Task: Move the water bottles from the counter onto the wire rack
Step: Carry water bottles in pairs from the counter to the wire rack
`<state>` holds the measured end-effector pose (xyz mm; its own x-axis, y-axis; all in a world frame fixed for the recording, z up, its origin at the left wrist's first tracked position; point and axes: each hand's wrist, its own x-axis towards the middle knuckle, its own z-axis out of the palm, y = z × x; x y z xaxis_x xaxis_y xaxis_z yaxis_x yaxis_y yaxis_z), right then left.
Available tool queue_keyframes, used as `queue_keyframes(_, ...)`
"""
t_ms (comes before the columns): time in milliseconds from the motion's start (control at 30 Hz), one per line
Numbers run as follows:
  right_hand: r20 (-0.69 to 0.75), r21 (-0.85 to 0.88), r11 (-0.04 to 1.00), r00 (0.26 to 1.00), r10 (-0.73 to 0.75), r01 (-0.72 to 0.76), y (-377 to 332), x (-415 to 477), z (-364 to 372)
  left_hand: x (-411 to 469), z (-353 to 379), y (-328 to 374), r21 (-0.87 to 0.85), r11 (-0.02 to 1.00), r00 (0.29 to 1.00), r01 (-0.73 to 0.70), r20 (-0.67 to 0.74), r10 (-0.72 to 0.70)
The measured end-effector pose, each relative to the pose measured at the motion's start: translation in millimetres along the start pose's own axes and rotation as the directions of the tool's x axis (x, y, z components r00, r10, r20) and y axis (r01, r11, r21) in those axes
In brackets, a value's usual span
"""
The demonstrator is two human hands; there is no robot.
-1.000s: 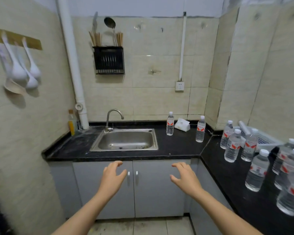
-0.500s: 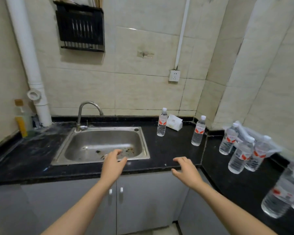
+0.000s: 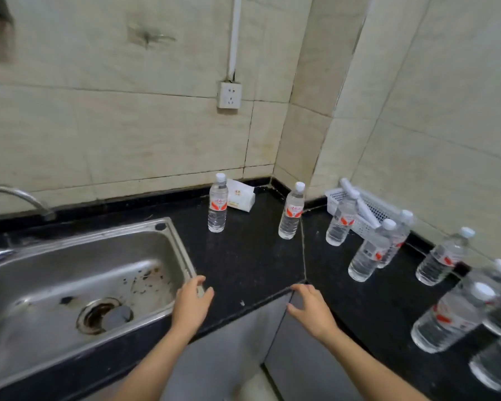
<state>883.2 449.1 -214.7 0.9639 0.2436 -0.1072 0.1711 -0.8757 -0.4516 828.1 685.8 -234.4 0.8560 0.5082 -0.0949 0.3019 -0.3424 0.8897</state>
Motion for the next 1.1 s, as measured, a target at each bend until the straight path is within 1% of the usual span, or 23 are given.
queue_keyframes(133, -0.026, 0.030, 0.999, 0.999, 0.035, -0.035, 21.1, 47.6, 0.7, 41.3, 25.2, 5.1, -0.014, 1.000, 0.999, 0.014, 0.030, -0.013)
queue_keyframes(200, -0.032, 0.075, 0.996, 0.998, 0.046, -0.044, 28.4, 80.6, 1.7, 64.9, 36.3, 8.9, 0.004, 1.000, 1.000, 0.021, 0.009, -0.021)
queue_keyframes(267, -0.012, 0.116, 0.992, 0.998, 0.056, -0.054, 37.6, 119.3, 3.6, 86.1, 45.9, 12.0, 0.015, 0.998, 0.998, 0.063, -0.006, -0.062)
queue_keyframes(333, -0.013, 0.196, 0.978, 0.997, 0.071, -0.067, 43.5, 160.5, 2.9, 109.3, 53.4, 12.7, 0.012, 0.995, 0.995, 0.098, -0.031, -0.097)
queue_keyframes(400, -0.019, 0.343, 0.934, 0.993, 0.113, -0.099, 45.9, 204.2, 0.6, 142.0, 57.4, 15.2, 0.028, 0.991, 0.988, 0.129, -0.085, -0.126)
queue_keyframes(467, -0.027, 0.513, 0.845, 0.982, 0.188, -0.148, 47.7, 235.1, -4.2, 165.4, 57.0, 18.8, 0.057, 0.985, 0.980, 0.166, -0.122, -0.158)
queue_keyframes(567, -0.074, 0.632, 0.757, 0.960, 0.271, -0.165, 61.4, 282.9, -14.9, 192.9, 68.0, 29.0, 0.070, 0.976, 0.970, 0.205, -0.150, -0.193)
queue_keyframes(667, -0.092, 0.672, 0.731, 0.966, 0.240, -0.118, 68.2, 325.1, -23.4, 213.7, 81.4, 32.7, 0.012, 0.969, 0.958, 0.248, -0.155, -0.243)
queue_keyframes(767, -0.090, 0.717, 0.693, 0.976, 0.196, -0.073, 67.7, 347.8, -19.2, 220.8, 88.6, 32.4, -0.007, 0.955, 0.941, 0.297, -0.165, -0.294)
queue_keyframes(900, -0.110, 0.761, 0.636, 0.940, 0.324, -0.130, 64.7, 365.3, -5.5, 237.5, 95.3, 32.4, -0.061, 0.943, 0.930, 0.326, -0.156, -0.331)
queue_keyframes(967, -0.128, 0.752, 0.646, 0.930, 0.344, -0.136, 63.0, 367.6, -2.1, 249.3, 95.5, 31.4, -0.058, 0.949, 0.938, 0.310, -0.142, -0.315)
queue_keyframes(1033, -0.140, 0.720, 0.679, 0.928, 0.346, -0.145, 60.7, 366.1, -3.4, 260.8, 95.1, 30.0, -0.019, 0.960, 0.951, 0.278, -0.138, -0.278)
queue_keyframes(1100, -0.115, 0.678, 0.713, 0.933, 0.340, -0.176, 58.4, 362.5, -5.6, 272.9, 95.4, 30.4, 0.030, 0.971, 0.963, 0.235, -0.139, -0.229)
